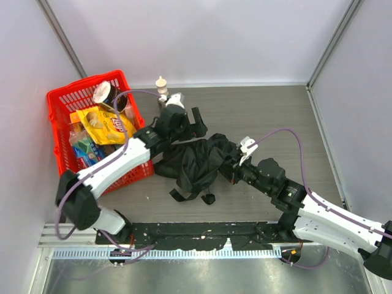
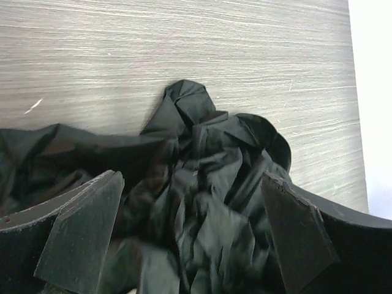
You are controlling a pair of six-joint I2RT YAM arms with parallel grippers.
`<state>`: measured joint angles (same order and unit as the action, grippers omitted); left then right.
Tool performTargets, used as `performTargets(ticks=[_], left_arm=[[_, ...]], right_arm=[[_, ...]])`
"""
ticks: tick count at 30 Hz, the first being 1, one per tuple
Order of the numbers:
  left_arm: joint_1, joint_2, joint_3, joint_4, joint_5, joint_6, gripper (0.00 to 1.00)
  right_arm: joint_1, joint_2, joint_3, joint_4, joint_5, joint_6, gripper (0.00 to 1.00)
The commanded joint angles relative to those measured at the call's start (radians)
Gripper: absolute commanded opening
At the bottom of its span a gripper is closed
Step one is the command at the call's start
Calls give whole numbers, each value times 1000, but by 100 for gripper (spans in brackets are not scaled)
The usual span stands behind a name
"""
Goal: Put away the umbrella
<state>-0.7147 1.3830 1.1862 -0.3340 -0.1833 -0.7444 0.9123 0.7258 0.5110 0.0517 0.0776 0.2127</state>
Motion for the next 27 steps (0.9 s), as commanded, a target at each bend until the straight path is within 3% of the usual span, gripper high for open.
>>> performTargets(ticks=[1, 8, 15, 16, 17, 19, 21, 25, 27], left_arm=[[9, 158, 102, 12, 131, -20, 100], [1, 222, 30, 10, 179, -35, 100], [-3, 179, -138, 234, 335, -81, 100], [-3, 182, -160, 275, 350, -91, 96], [-3, 186, -175, 317, 367, -107, 87], [-5, 197, -172, 328, 386, -115, 58], [-2, 189, -160, 368, 374, -107, 39], [1, 165, -128, 427, 369, -98, 8], [1, 159, -105, 460, 387, -110, 0]], right_arm=[[-1, 9, 12, 73, -27, -19, 1], [-1, -9, 9, 65, -19, -36, 1], [-1, -8, -15, 77, -21, -26, 1], [-1, -8, -20, 79, -22, -21, 1], [0, -8, -22, 77, -19, -19, 1], [-1, -3, -22, 65, -16, -15, 1], [-1, 1, -17, 42, -15, -9, 1], [-3, 24, 17, -45, 4, 11, 1], [-1, 50, 61, -139, 7, 43, 13]])
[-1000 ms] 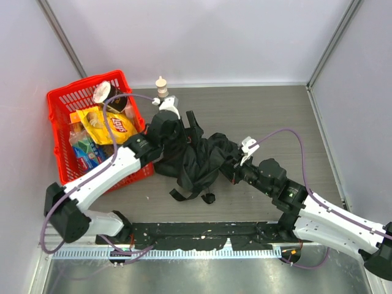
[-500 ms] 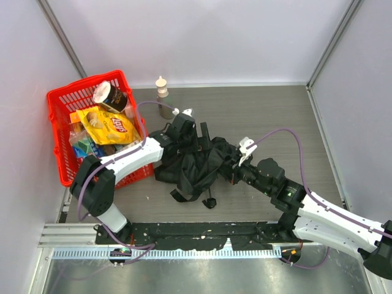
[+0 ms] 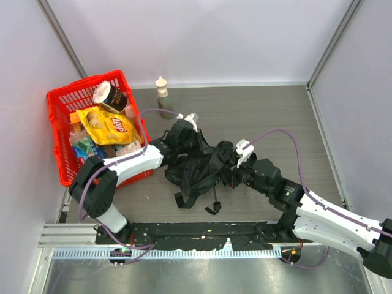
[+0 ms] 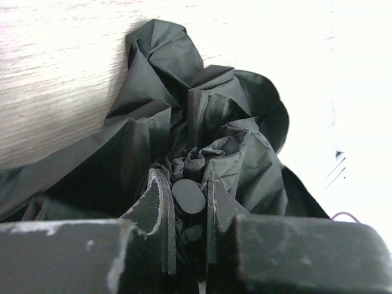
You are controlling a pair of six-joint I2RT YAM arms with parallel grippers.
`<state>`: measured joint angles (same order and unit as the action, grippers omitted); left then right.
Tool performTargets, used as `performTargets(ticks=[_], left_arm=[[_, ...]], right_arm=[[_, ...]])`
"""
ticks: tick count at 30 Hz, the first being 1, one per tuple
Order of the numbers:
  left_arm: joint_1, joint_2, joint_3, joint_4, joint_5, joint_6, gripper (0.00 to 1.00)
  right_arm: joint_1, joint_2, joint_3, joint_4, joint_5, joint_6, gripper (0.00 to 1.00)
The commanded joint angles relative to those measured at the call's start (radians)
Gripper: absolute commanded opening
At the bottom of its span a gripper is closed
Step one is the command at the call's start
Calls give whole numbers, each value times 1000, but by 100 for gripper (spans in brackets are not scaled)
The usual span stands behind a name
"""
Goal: Put away the umbrella
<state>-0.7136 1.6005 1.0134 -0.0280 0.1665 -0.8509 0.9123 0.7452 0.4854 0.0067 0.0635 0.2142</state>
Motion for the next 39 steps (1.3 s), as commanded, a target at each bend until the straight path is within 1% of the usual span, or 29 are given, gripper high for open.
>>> performTargets(ticks=[1, 2, 3, 4, 5, 6, 7, 8, 9, 13, 15, 17, 18, 20, 21, 22, 23, 24, 25, 26, 27, 28, 29, 30, 31, 33, 35, 38, 39], left_arm=[[0, -63, 68, 192, 56, -14, 0], [2, -66, 68, 230, 73, -22, 0], [5, -74, 68, 262, 93, -31, 0], [6, -85, 68, 293, 100, -43, 0], [14, -94, 65, 325, 108, -48, 0], [20, -108, 62, 354, 114, -50, 0], [26, -120, 62, 376, 114, -48, 0], [34, -135, 65, 379, 111, -48, 0], [42, -148, 70, 379, 108, -50, 0], [74, -178, 99, 352, 90, -16, 0], [83, -188, 108, 330, 76, 10, 0], [98, -194, 103, 350, 80, 6, 0], [98, -194, 102, 352, 70, 1, 0], [98, -206, 103, 324, 0, -45, 0], [100, -212, 93, 323, -42, -86, 0], [100, -223, 82, 333, -89, -133, 0], [100, -234, 64, 347, -129, -181, 0], [98, -249, 41, 370, -198, -256, 0], [98, -261, 24, 423, -225, -299, 0], [98, -269, 7, 459, -245, -335, 0], [98, -278, -1, 483, -258, -376, 0], [100, -280, -7, 525, -263, -404, 0], [98, -280, -12, 565, -269, -436, 0], [100, -277, -15, 594, -278, -470, 0], [98, -272, -15, 624, -282, -499, 0], [98, -264, -9, 675, -292, -546, 0], [100, -249, 1, 714, -298, -586, 0], [97, -238, 19, 737, -306, -629, 0], [94, -235, 24, 740, -311, -648, 0]], right_arm=[[-1, 55, 120, -144, 27, 56, 16], [-3, 65, 137, -174, 25, 86, 33], [-1, 89, 165, -232, 28, 106, 42], [-1, 104, 188, -264, 30, 140, 49], [-1, 132, 235, -349, 36, 154, 52], [-1, 140, 257, -384, 35, 181, 58], [-1, 157, 307, -466, 26, 191, 60], [0, 158, 350, -508, 27, 214, 63], [0, 152, 370, -566, 19, 220, 64], [2, 67, 479, -668, 25, 226, 67], [2, 39, 551, -686, 21, 199, 72], [0, 51, 629, -686, 9, 165, 73], [0, 86, 681, -685, 1, 160, 73], [2, 164, 775, -686, -30, 146, 68], [2, 187, 794, -677, -48, 146, 63], [2, 225, 802, -642, -130, 151, 61], [2, 235, 797, -613, -148, 163, 61], [10, 237, 750, -532, -166, 165, 61], [23, 226, 666, -439, -168, 165, 62], [39, 200, 618, -368, -163, 151, 66], [52, 159, 504, -253, -140, 145, 68], [60, 134, 439, -181, -128, 142, 72], [65, 100, 351, -75, -98, 137, 74], [68, 80, 297, -29, -82, 131, 76], [69, 56, 224, 63, -67, 123, 77], [71, 22, 142, 166, -5, 93, 79], [69, 17, 89, 252, 24, 62, 79], [71, 25, 70, 312, 9, 1, 79], [71, 28, 56, 356, 4, -12, 79]])
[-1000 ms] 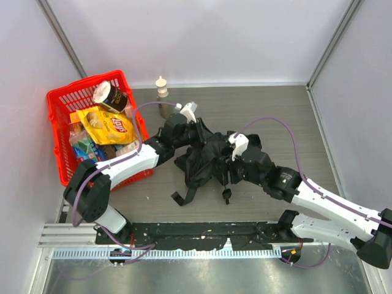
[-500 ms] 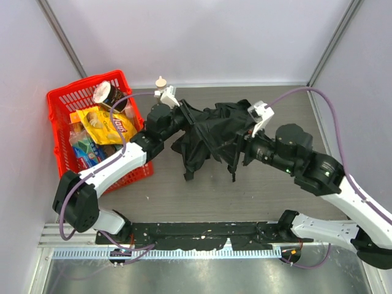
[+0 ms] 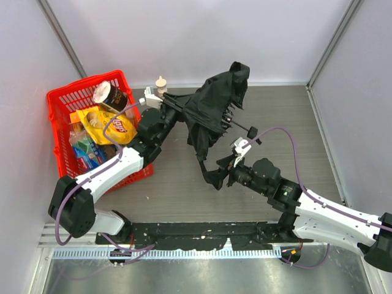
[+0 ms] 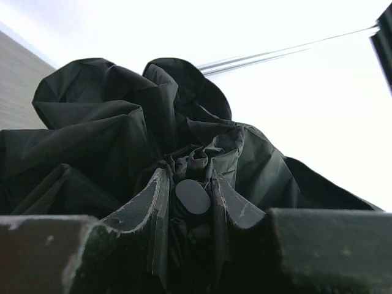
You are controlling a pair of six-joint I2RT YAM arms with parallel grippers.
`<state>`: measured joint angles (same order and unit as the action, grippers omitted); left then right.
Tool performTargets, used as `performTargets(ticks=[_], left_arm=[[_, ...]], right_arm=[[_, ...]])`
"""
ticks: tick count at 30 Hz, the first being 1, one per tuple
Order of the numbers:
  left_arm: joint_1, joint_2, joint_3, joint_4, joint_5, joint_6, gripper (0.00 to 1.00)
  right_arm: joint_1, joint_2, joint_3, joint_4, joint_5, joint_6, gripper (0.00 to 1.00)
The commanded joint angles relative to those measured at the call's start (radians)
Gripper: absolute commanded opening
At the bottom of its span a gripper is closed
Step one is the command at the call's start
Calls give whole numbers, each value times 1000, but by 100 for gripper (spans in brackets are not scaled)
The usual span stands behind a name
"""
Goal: Put away the umbrella
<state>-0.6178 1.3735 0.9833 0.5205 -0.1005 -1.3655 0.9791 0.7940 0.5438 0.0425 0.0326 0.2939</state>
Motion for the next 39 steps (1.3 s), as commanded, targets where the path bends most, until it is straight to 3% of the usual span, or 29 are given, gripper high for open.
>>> performTargets(ticks=[1, 7, 11, 13, 14, 15, 16, 18, 20, 26, 27, 28, 29, 31, 34, 37, 39], left_arm=[[-3, -4, 54, 199, -48, -150, 0], [-31, 2, 69, 225, -108, -236, 0], [-48, 18, 109, 233, -119, -294, 0], [-56, 22, 130, 234, -122, -314, 0], [-63, 22, 144, 234, -128, -313, 0], [-65, 24, 158, 236, -131, -305, 0], [-68, 27, 175, 246, -130, -294, 0], [-66, 51, 183, 343, -123, -287, 0], [-68, 88, 189, 494, -102, -320, 0], [-106, 139, 190, 641, -45, -382, 0], [-106, 130, 181, 644, -38, -363, 0], [-106, 121, 163, 639, -30, -344, 0], [-106, 107, 144, 641, -22, -311, 0], [-100, 88, 105, 673, 17, -243, 0], [-48, 81, 55, 702, 151, -123, 0], [24, 76, 23, 697, 267, 4, 0], [82, 85, 40, 670, 365, 58, 0]], right_arm=[[3, -19, -11, 339, 39, -120, 79], [4, 62, -65, 558, 18, -188, 77], [4, 181, -139, 759, 81, -210, 68], [6, 247, -174, 891, 122, -222, 53], [4, 270, -192, 931, 145, -219, 37], [4, 302, -226, 1020, 179, -213, 29], [4, 316, -241, 1058, 179, -214, 13], [3, 359, -291, 1167, 194, -185, 1], [3, 430, -335, 1246, 223, -165, 1], [-11, 510, -395, 1353, 271, -119, 1], [-13, 493, -387, 1299, 268, -105, 1], [-14, 441, -366, 1190, 268, -96, 9], [-13, 409, -354, 1119, 268, -66, 36], [-13, 294, -276, 752, 283, 14, 52], [-13, 103, -121, 148, 341, 138, 54], [-13, -51, -68, -180, 355, 273, 63], [-14, -145, -36, -375, 397, 364, 64]])
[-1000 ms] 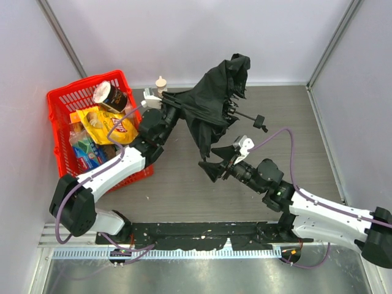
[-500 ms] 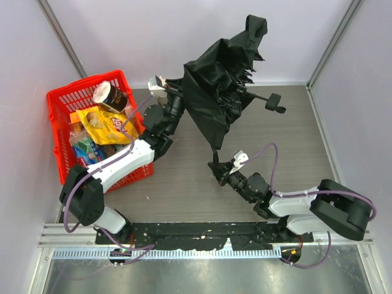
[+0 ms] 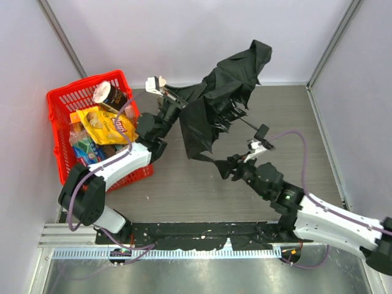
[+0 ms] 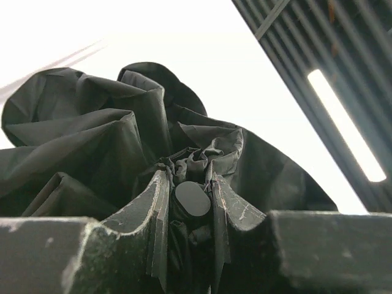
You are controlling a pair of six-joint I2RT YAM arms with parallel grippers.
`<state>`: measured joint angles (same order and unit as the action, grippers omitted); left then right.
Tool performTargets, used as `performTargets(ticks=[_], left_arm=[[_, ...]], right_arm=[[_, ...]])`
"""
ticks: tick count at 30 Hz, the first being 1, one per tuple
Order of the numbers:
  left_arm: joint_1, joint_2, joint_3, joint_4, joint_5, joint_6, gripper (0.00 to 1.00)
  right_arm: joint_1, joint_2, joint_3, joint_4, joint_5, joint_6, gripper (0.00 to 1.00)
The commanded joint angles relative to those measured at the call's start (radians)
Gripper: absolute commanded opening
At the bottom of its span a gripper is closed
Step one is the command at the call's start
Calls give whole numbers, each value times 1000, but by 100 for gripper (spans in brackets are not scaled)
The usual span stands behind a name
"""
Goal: Put away the umbrella
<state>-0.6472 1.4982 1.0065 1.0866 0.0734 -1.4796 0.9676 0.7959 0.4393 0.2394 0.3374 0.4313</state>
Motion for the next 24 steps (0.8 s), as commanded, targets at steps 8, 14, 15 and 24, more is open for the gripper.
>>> performTargets(ticks=[8, 14, 15, 24], left_arm=[[236, -111, 18, 7, 359, 440, 0], [227, -228, -106, 15, 345, 666, 0], [225, -240, -123, 30, 347, 692, 0], [213, -253, -194, 173, 353, 749, 0]], right_arm=[[0, -391, 146, -815, 71, 422, 61], [-1, -253, 494, -743, -17, 241, 61], [0, -203, 531, -744, -18, 233, 62], [-1, -80, 737, -618, 66, 383, 72]])
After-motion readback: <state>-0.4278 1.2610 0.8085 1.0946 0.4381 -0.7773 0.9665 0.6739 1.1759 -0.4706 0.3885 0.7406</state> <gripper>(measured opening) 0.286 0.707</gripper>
